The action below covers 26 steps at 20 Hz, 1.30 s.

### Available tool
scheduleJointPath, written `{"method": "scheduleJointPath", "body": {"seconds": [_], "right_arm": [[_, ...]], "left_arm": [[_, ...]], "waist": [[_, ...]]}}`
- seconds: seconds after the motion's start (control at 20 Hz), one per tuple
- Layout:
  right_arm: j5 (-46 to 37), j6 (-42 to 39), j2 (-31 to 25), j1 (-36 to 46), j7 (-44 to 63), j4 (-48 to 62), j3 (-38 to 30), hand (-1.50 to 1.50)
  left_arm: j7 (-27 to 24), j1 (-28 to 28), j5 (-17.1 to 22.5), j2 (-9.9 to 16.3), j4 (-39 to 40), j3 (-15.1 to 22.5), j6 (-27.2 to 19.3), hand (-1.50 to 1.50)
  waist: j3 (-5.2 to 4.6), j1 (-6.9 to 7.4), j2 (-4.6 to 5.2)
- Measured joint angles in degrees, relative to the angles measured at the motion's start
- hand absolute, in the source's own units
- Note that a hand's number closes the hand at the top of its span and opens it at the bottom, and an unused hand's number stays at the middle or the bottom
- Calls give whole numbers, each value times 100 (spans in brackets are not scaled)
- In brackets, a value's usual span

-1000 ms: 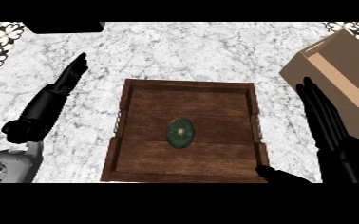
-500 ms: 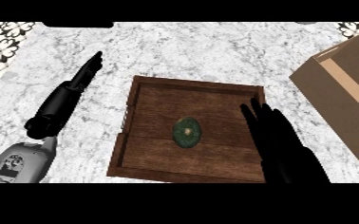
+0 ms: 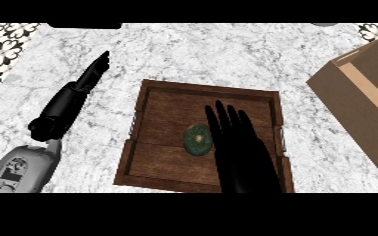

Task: Pick the squash from the tray and place it in the cardboard box

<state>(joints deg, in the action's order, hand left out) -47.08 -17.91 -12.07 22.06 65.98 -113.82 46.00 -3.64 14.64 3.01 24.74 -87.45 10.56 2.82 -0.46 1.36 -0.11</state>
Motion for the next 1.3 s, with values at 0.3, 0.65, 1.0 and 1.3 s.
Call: {"method": "scheduleJointPath", "body": {"seconds": [0.3, 0.65, 1.0, 1.3], "right_arm": [[-5, -204, 790, 382, 225, 818, -3, -150], [-3, -278, 996, 830, 335, 1631, -68, -150], [90, -234, 1036, 1109, 426, 2098, -33, -150], [55, -210, 1044, 1174, 418, 2530, -37, -150]], "left_arm": [[3, 2, -13, -27, 36, -43, 1, 0], [-87, 3, -49, -78, 151, -69, 42, 0], [-168, 2, -81, -100, 214, -122, 97, 0], [-206, -88, -139, -181, 174, -122, 69, 0]], "waist": [[13, -19, -10], [24, -41, -5], [32, -54, -9], [36, -66, -8]]}}
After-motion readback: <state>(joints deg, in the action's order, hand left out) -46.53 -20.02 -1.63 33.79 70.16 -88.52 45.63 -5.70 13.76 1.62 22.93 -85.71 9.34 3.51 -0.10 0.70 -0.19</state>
